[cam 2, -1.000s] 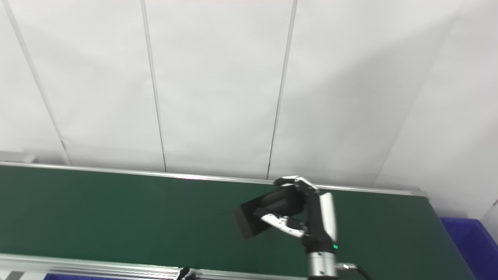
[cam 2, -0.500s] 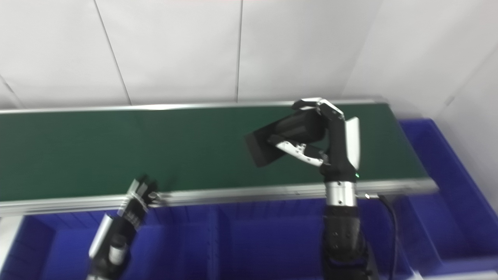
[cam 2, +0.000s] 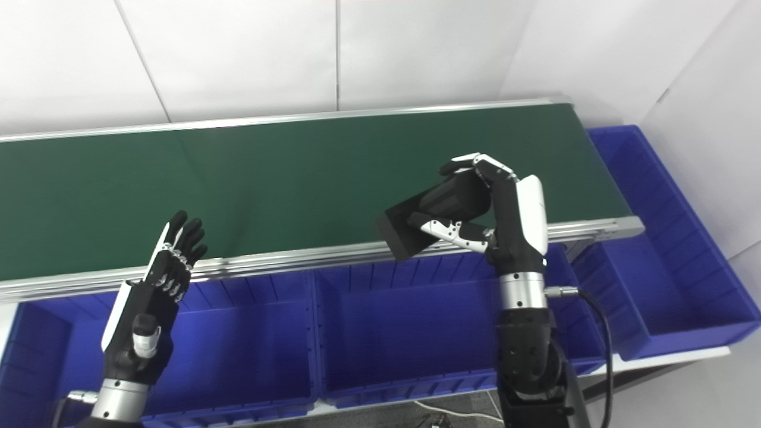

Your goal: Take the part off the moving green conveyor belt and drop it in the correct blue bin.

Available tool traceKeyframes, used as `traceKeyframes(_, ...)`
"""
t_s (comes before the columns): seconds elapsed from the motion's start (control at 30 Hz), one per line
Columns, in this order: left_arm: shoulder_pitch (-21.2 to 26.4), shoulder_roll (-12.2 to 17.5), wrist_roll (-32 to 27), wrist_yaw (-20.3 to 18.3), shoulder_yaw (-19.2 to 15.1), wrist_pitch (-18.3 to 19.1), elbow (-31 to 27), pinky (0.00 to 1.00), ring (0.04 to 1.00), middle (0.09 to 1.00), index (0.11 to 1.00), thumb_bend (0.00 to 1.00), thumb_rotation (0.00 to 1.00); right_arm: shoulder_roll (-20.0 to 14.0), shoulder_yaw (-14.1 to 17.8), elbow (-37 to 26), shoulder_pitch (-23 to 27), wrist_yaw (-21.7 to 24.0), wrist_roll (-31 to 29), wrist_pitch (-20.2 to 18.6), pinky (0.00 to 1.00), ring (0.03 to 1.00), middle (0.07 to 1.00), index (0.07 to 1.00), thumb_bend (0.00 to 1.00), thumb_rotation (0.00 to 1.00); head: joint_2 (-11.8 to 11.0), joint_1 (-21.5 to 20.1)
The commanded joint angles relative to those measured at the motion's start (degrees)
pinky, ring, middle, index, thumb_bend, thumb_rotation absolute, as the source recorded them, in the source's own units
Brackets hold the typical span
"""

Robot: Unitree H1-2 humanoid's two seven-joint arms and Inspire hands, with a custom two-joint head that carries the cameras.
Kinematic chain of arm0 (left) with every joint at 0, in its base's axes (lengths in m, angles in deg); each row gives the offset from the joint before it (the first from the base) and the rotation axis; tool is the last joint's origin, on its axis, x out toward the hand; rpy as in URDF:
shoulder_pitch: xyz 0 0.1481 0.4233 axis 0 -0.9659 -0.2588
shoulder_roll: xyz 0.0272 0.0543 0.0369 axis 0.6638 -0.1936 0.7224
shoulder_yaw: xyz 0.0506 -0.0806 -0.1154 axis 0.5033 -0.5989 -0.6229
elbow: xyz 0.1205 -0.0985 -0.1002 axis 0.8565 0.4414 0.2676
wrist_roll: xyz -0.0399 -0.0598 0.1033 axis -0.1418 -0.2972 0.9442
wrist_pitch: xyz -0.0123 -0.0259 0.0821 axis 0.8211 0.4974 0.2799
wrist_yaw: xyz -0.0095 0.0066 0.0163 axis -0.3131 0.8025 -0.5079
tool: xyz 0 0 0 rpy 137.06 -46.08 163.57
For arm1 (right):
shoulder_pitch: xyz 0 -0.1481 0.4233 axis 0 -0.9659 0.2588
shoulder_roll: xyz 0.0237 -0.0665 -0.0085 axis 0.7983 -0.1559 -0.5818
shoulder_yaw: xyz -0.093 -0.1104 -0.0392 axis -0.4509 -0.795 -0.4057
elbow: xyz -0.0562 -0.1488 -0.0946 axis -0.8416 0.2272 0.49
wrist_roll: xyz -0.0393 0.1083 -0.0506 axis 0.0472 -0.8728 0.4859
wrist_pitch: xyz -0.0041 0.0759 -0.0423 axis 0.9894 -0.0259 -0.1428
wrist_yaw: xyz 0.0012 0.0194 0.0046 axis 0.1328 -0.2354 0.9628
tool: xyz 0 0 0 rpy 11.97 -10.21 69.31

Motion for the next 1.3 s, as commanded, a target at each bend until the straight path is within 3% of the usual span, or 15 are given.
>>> traceKeyframes(0.0, 0.2, 0.1, -0.1, -0.3, -0.4, -0.4, -2.5, 0.94, 0.974, 0.969, 1.0, 0.98, 0.99, -0.6, 0.5, 0.8, 0.0, -1.0, 0.1, 1.0, 0.34, 0.408, 0.489, 0.525, 0.52, 0.0, 0.0, 0.7)
traceKeyframes(0.2, 0.0, 0.0, 0.3, -0.5, -0.3, -0.3, -2.8, 0.93, 0.972, 0.971, 1.0, 0.97, 1.0, -0.6, 0.4, 7.1, -1.1, -3.0, 1.6, 2.1, 0.29, 0.378, 0.476, 0.538, 0.51, 0.0, 0.0, 1.2)
traceKeyframes(0.37, 0.1, -0.2, 0.3, -0.6, -0.2, -0.4, -2.8, 0.95, 0.973, 0.972, 1.0, 0.96, 0.99, -0.6, 0.2, 13.1, -0.7, -5.1, 2.6, 2.3, 0.34, 0.398, 0.474, 0.529, 0.52, 0.0, -0.2, 1.5)
traceKeyframes(0.73, -0.2, -0.8, 0.4, -0.7, -0.1, -0.6, -2.4, 0.95, 0.971, 0.97, 1.0, 0.97, 0.98, -0.2, -0.9, 25.5, 3.5, -9.4, 4.4, 0.4, 0.3, 0.386, 0.503, 0.525, 0.51, 0.0, -0.7, 2.4)
traceKeyframes(0.93, -0.2, -0.9, 0.0, -1.0, -0.1, -0.7, -2.6, 0.95, 0.976, 0.971, 1.0, 0.95, 0.98, -1.2, -3.5, 30.5, 4.8, -11.1, 7.7, -0.7, 0.31, 0.387, 0.503, 0.523, 0.51, 0.0, -0.9, 3.1)
traceKeyframes(1.27, -0.5, -1.1, 0.4, -0.9, -0.1, 0.2, -3.8, 0.96, 0.981, 0.964, 1.0, 0.96, 0.98, -3.3, -12.3, 37.0, 5.7, -16.0, 14.7, 0.2, 0.28, 0.369, 0.442, 0.532, 0.51, 0.0, -0.4, 3.6)
